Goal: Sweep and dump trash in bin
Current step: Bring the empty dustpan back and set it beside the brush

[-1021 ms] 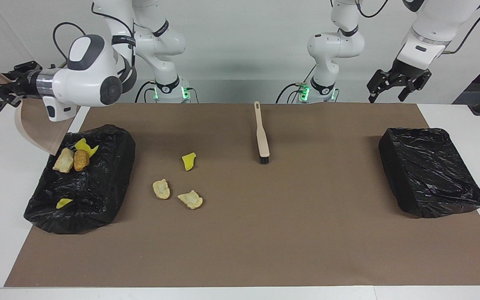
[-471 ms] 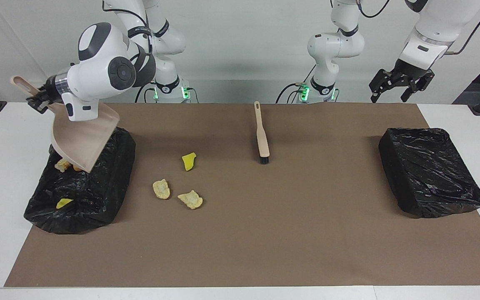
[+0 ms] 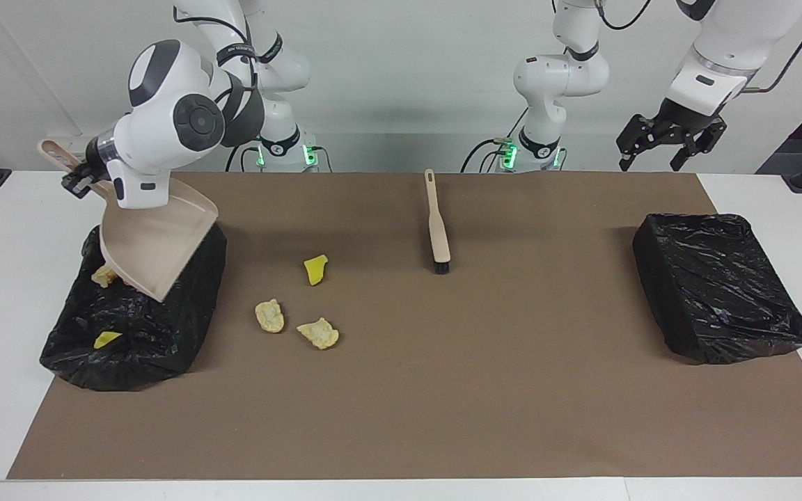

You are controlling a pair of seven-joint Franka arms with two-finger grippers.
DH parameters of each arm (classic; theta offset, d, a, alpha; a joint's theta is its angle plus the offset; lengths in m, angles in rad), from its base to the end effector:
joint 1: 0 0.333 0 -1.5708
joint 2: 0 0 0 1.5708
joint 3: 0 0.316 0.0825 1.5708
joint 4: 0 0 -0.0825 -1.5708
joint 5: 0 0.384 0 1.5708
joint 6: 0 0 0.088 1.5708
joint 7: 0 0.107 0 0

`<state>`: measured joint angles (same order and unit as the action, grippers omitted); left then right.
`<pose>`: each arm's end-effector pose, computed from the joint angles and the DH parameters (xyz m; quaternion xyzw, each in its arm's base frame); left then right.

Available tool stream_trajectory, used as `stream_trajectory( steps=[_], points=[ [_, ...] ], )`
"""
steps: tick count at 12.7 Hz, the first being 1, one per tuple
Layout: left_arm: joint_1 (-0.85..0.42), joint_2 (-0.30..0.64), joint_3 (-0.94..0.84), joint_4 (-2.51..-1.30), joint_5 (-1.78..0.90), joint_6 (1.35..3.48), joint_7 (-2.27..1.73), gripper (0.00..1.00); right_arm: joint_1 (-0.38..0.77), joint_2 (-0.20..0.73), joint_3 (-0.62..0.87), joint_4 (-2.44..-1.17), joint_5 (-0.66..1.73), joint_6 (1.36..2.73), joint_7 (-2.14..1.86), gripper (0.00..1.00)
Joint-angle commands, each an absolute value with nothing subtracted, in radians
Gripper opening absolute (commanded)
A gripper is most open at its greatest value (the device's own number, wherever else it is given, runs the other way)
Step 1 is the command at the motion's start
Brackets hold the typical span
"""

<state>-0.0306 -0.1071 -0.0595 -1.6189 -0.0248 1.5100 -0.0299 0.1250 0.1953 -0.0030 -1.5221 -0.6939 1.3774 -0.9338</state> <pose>0.5121 -0.0509 0.6538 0.9995 -0.0307 -0.0015 0.0091 0.5907 -0.0060 0.5502 0.8046 0.4599 -0.2805 0.2498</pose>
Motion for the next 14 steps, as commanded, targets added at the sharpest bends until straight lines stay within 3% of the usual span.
stream_trajectory(
  steps=[1, 8, 14],
  points=[
    [-0.031, -0.123, -0.061, -1.632, -0.012, 1.500, -0.025, 1.00, 0.123, 0.233, 0.012, -1.451, -0.563, 1.411, -0.769, 0.00],
    [-0.006, -0.120, -0.069, -1.628, -0.020, 1.509, -0.025, 1.00, 0.126, 0.236, 0.038, -1.454, -0.240, 1.580, -0.309, 0.00],
    [0.014, -0.118, -0.090, -1.629, -0.025, 1.514, -0.025, 1.00, 0.167, 0.235, 0.038, -1.463, 0.099, 1.615, 0.150, 0.00]
  ],
)
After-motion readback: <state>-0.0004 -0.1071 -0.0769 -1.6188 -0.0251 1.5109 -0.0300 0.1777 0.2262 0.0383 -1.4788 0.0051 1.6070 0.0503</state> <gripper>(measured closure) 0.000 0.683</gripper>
